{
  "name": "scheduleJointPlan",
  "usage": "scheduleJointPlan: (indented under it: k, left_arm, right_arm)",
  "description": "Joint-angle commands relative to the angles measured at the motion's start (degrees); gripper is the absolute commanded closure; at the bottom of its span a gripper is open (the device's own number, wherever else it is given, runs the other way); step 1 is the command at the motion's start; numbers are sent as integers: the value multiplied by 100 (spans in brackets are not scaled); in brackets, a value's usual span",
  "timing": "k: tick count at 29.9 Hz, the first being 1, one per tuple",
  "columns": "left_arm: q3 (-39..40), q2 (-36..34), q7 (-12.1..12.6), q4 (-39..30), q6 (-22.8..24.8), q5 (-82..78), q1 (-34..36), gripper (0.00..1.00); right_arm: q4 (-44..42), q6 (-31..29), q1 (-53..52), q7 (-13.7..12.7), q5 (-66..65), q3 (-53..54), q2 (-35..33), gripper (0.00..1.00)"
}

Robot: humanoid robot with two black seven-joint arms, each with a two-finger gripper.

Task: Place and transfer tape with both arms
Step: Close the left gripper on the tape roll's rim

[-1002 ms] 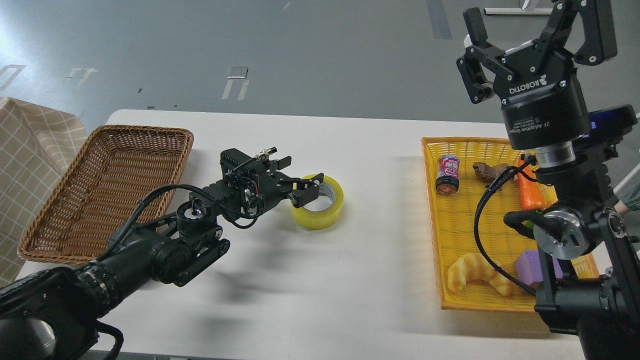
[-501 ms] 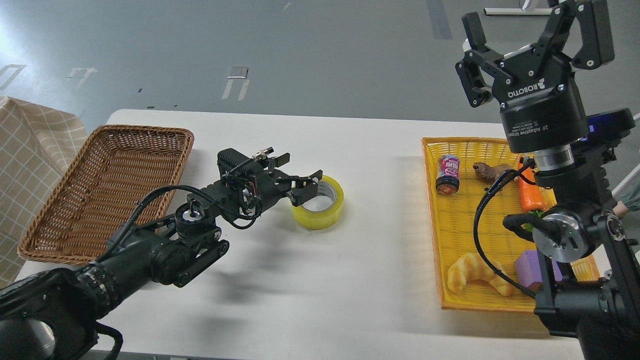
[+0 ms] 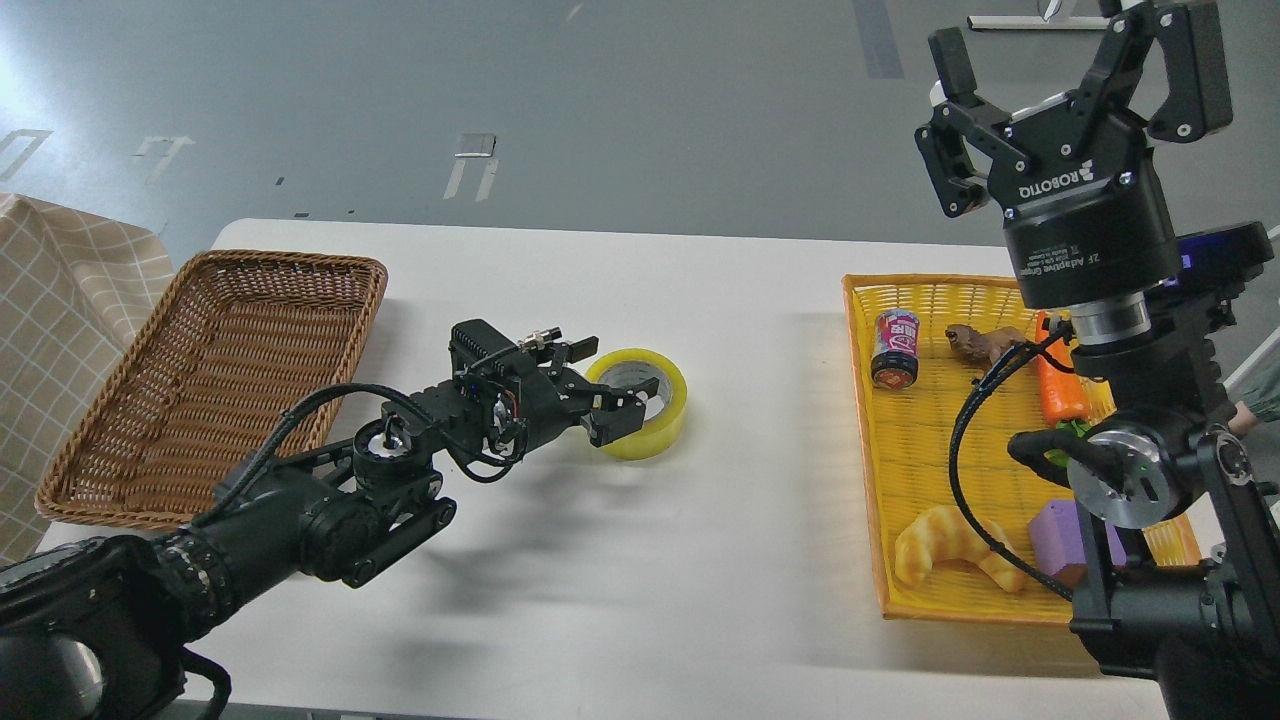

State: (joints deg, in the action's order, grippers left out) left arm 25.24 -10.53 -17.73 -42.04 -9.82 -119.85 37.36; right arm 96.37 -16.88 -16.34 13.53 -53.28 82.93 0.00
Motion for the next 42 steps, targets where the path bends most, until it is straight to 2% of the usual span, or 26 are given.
scheduleJointPlan:
  k: [1, 24, 29, 30, 31, 33, 42]
  left_arm:
    - [-1, 34, -11, 143, -90, 15, 34, 2]
    - [-36, 86, -55, 512, -204, 23, 25, 4]
    - [-36, 86, -55, 521, -204, 23, 17, 23]
    - [-36, 86, -55, 521, -204, 23, 17, 29]
    - [-36, 86, -81, 521, -204, 15, 25, 40]
    - [-36, 86, -90, 521, -204, 15, 17, 46]
    - [-493, 86, -90, 591, -204, 287, 25, 47]
  right_arm:
    - [-13, 0, 0, 0, 2, 56, 0, 4]
    - [-40, -8, 123, 0, -7, 30, 0, 4]
    - [-48, -26, 123, 0, -7, 12, 0, 4]
    - [-66, -26, 123, 0, -7, 12, 0, 4]
    - [-75, -26, 114, 0, -7, 12, 0, 4]
    - [-75, -26, 114, 0, -7, 12, 0, 4]
    - [-66, -35, 132, 0, -7, 3, 0, 4]
